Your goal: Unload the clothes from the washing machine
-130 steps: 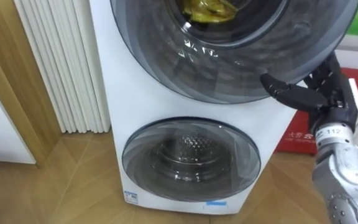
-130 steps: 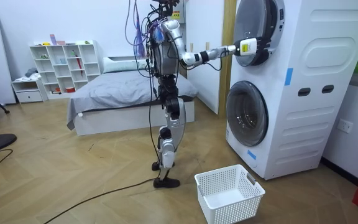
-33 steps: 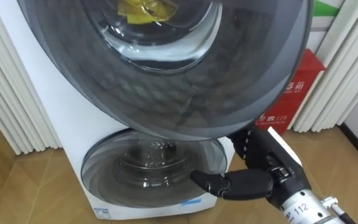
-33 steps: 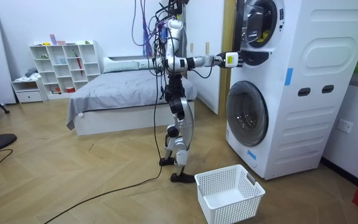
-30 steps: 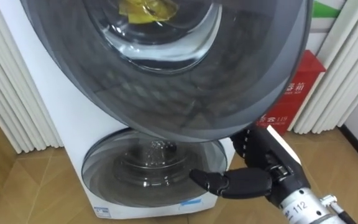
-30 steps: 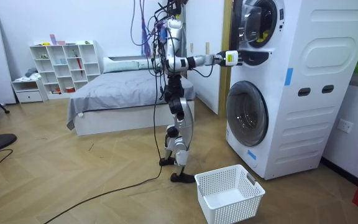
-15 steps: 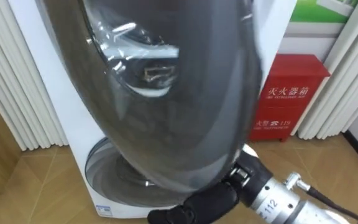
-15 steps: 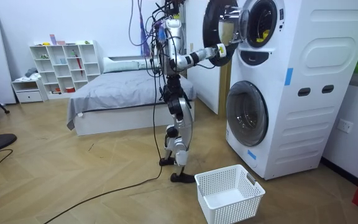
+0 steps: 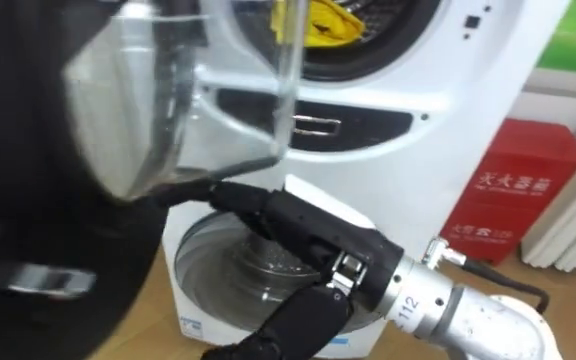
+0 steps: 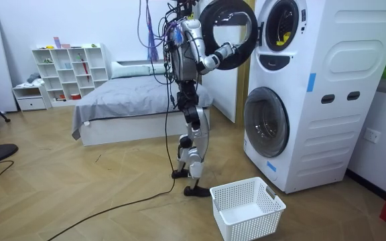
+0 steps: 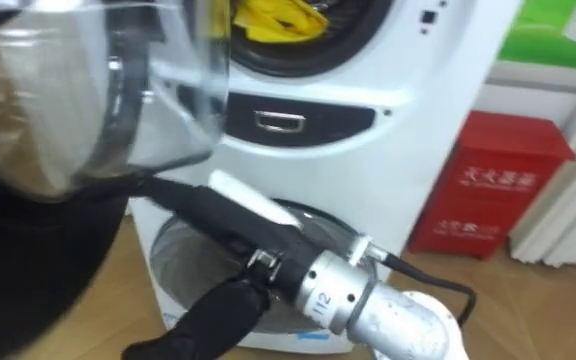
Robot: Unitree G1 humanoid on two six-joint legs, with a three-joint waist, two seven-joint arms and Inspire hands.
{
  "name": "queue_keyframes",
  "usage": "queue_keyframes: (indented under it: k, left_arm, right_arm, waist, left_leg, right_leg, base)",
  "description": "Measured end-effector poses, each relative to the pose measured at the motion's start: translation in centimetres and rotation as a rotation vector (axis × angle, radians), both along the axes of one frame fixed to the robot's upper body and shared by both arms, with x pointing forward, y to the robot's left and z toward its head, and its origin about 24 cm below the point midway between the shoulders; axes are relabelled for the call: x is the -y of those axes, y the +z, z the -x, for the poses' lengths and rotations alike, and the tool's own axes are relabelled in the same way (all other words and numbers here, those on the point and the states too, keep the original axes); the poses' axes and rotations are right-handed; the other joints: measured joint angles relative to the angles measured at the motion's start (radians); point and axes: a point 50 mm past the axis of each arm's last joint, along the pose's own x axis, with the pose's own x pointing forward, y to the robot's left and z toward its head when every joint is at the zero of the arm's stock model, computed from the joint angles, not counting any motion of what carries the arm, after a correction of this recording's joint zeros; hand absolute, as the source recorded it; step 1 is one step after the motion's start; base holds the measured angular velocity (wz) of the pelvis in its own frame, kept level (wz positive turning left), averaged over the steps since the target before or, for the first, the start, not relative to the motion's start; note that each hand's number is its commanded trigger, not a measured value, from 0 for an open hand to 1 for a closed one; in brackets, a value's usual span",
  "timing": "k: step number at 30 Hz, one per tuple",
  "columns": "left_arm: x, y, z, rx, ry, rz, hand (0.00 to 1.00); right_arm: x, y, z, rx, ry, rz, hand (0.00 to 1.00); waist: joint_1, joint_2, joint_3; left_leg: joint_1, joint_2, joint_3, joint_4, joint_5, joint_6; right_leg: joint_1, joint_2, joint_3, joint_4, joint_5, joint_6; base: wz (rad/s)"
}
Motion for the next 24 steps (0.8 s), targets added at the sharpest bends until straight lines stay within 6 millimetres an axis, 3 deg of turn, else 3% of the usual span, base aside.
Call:
queue_keyframes:
  k: [7, 14, 24]
  left_arm:
    - [0.0, 0.0, 0.1, 0.008, 0.016, -0.004, 0.00]
    - [0.0, 0.2, -0.3, 0.034, 0.036, -0.002, 0.00]
    - [0.0, 0.3, -0.5, 0.068, 0.072, -0.018, 0.00]
  right_arm:
    - [-2.6, 2.0, 1.1, 0.048, 0.183, -0.153, 0.00]
    - [-2.8, 2.3, 1.2, 0.047, 0.198, -0.185, 0.00]
    - [-2.6, 2.1, 1.2, 0.036, 0.190, -0.185, 0.00]
  waist:
    - [0.005, -0.008, 0.0088]
    - [0.006, -0.014, 0.0134]
    - [0.003, 0.001, 0.0184]
  left_leg:
    - [-0.001, -0.009, -0.038, -0.002, 0.000, 0.000]
    - [-0.002, -0.012, -0.049, -0.013, 0.000, 0.001]
    - [-0.002, -0.011, -0.048, -0.016, 0.000, 0.001]
  right_leg:
    - [0.013, -0.005, -0.002, 0.000, -0.014, 0.009]
    - [0.014, -0.006, -0.001, 0.000, -0.017, 0.013]
    - [0.020, -0.004, 0.001, -0.016, -0.017, 0.013]
  base:
    - [0.17]
    - [0.06]
    - [0.00]
